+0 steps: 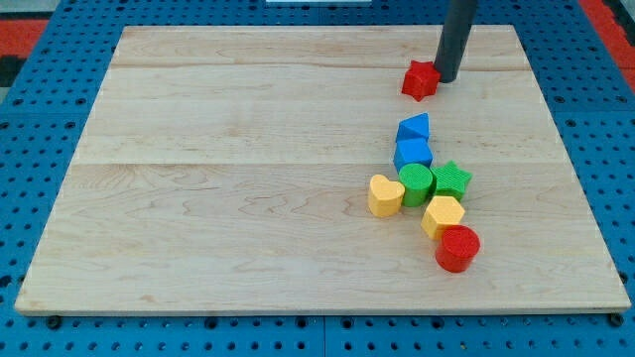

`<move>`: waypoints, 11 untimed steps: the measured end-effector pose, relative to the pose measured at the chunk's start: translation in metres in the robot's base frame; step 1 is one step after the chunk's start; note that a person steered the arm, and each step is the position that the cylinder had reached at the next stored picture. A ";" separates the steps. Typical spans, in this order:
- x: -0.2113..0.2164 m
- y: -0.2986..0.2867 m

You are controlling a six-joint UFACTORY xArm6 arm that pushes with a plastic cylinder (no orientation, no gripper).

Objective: Move green blocks along with yellow heart towards left

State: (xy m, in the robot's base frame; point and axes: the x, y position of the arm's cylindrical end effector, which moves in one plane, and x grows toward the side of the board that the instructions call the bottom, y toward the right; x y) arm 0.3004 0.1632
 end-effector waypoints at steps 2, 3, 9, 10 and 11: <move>0.116 0.057; 0.138 0.020; 0.186 -0.058; 0.186 -0.057; 0.185 -0.091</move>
